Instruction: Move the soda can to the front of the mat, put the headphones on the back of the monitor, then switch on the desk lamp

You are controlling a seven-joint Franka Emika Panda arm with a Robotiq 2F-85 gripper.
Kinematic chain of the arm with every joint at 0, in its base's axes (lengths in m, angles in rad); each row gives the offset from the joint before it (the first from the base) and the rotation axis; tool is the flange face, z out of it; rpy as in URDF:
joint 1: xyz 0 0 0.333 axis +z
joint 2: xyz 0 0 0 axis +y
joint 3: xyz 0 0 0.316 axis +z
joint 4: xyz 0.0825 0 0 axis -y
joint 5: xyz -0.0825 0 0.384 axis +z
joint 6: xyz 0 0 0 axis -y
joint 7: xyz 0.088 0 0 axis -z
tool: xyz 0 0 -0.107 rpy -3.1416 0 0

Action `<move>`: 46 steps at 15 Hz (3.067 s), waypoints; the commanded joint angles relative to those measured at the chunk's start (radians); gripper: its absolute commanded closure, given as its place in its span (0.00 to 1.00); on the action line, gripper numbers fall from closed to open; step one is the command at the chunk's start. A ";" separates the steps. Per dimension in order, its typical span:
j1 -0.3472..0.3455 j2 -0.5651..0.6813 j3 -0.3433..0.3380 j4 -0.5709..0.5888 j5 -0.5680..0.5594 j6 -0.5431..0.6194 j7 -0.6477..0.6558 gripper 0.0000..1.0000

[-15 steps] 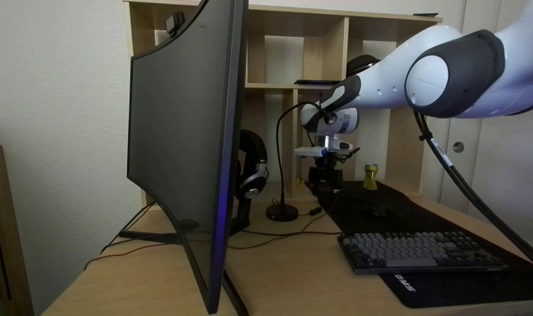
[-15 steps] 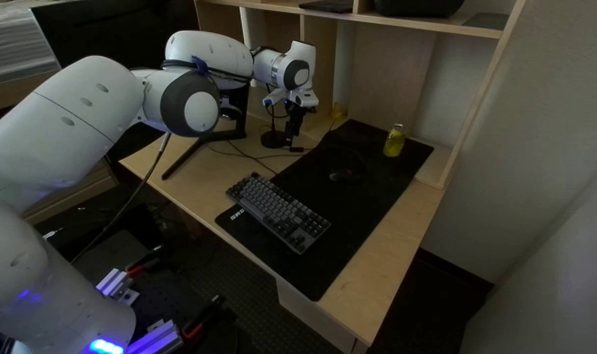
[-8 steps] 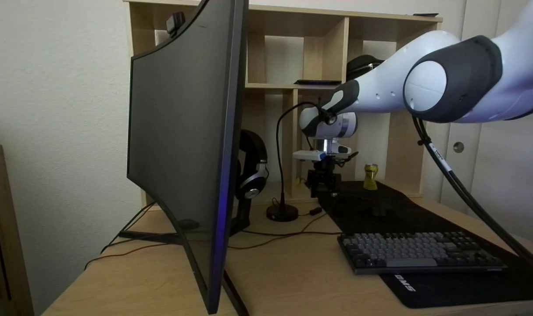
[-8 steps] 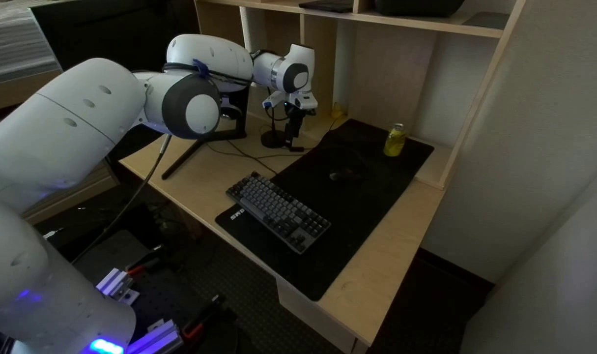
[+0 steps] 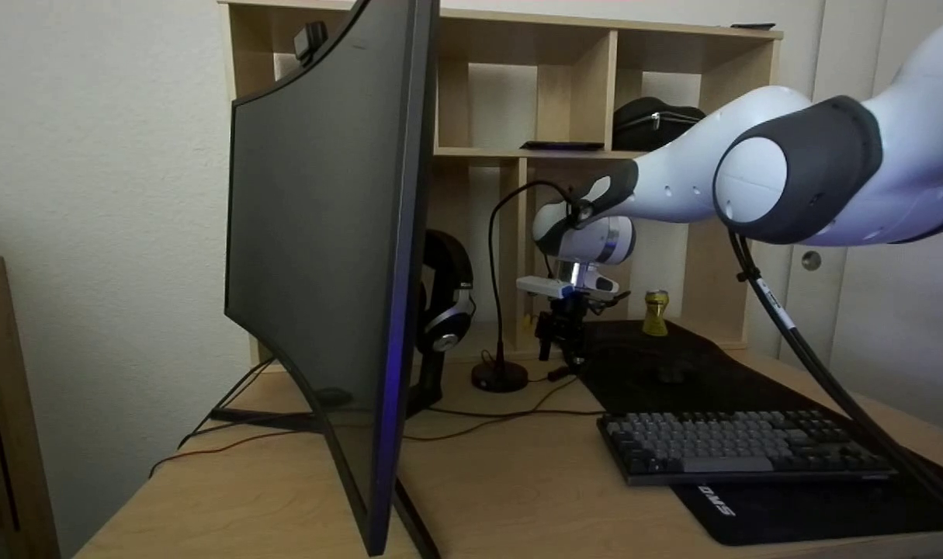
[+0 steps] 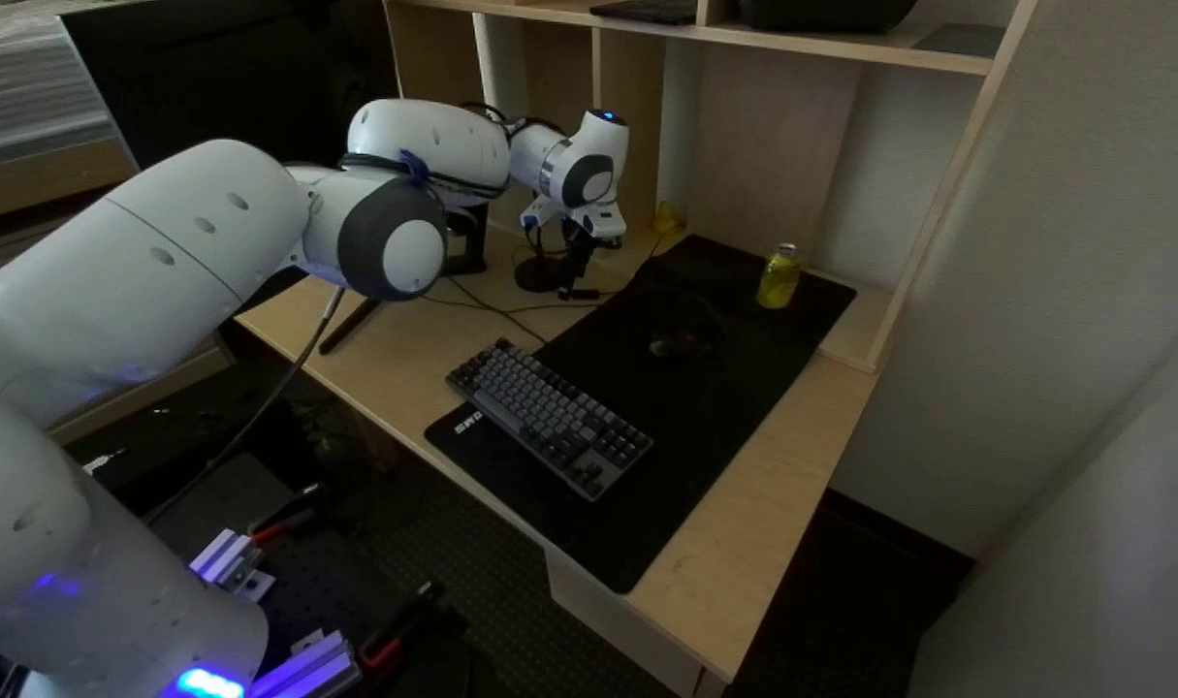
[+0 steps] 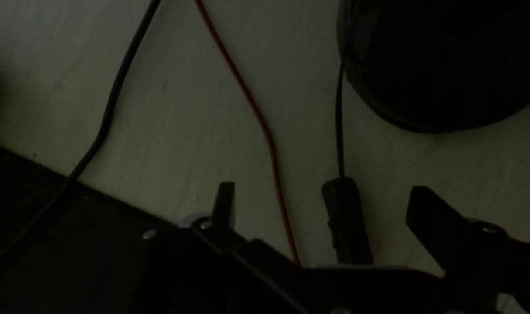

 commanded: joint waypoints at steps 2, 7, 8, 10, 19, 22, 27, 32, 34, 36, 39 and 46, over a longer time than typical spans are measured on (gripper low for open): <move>-0.020 0.045 0.035 0.076 0.040 0.015 -0.026 0.00; -0.003 0.021 0.015 0.043 0.024 0.003 -0.001 0.00; -0.002 0.023 0.015 0.045 0.024 0.003 -0.001 0.00; 0.007 0.035 -0.008 0.052 0.004 -0.017 0.034 0.00; -0.003 0.077 -0.015 0.067 0.000 0.029 0.032 0.00; -0.002 0.077 -0.021 0.069 -0.003 0.028 0.028 0.26; 0.001 0.079 -0.029 0.074 -0.012 0.032 0.029 0.61; -0.001 0.078 -0.030 0.077 -0.015 0.036 0.029 0.97; -0.002 0.079 -0.031 0.078 -0.017 0.039 0.027 0.96; -0.002 0.079 -0.031 0.078 -0.018 0.040 0.026 0.95; -0.013 0.067 -0.018 0.072 -0.001 0.029 0.029 0.55; -0.073 -0.035 0.009 0.029 0.050 -0.004 0.015 0.08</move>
